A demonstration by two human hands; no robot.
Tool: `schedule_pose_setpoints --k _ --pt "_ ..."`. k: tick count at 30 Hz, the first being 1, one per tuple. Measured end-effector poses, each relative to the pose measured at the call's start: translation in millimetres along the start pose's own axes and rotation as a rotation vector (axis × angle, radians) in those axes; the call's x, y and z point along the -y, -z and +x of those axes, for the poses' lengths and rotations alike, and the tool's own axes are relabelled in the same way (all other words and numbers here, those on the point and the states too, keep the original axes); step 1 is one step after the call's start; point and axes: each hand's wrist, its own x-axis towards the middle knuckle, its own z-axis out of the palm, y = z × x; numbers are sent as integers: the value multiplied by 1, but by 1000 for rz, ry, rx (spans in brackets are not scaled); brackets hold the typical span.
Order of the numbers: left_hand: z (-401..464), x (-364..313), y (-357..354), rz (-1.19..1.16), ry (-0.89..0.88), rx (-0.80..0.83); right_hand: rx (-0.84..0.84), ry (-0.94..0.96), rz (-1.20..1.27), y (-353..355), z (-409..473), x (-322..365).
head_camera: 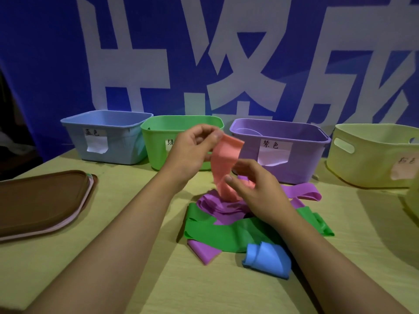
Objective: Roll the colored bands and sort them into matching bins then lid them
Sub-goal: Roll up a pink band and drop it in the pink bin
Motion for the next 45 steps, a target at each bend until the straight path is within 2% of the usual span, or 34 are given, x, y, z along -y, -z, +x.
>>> schedule_pose_setpoints --k 4,7,11,15,17,22,28,33,39,45 --pt "10 -31 -17 -123 -7 8 -18 -8 160 -1 2 2" --pt "17 -49 -27 -144 -9 -8 -59 -7 192 4 2 3" --pt "24 -75 -32 -217 -23 -47 -162 -42 273 13 0 4" --pt "27 -102 -33 -244 -60 -30 -231 -69 185 22 1 0" --pt "27 -114 -34 -245 -72 -20 -184 -60 168 26 1 0" --pt "27 -137 -32 -176 -114 -100 -23 -25 324 35 -5 4" --pt "28 -159 -25 -48 -144 -98 -78 66 642 69 15 71" --pt "22 -171 -26 -6 -177 -83 -29 122 568 91 31 130" --pt "25 -179 -26 -48 -110 -118 94 -38 488 76 -3 108" --pt "25 -145 -30 -86 25 -147 364 -274 390 73 -71 68"
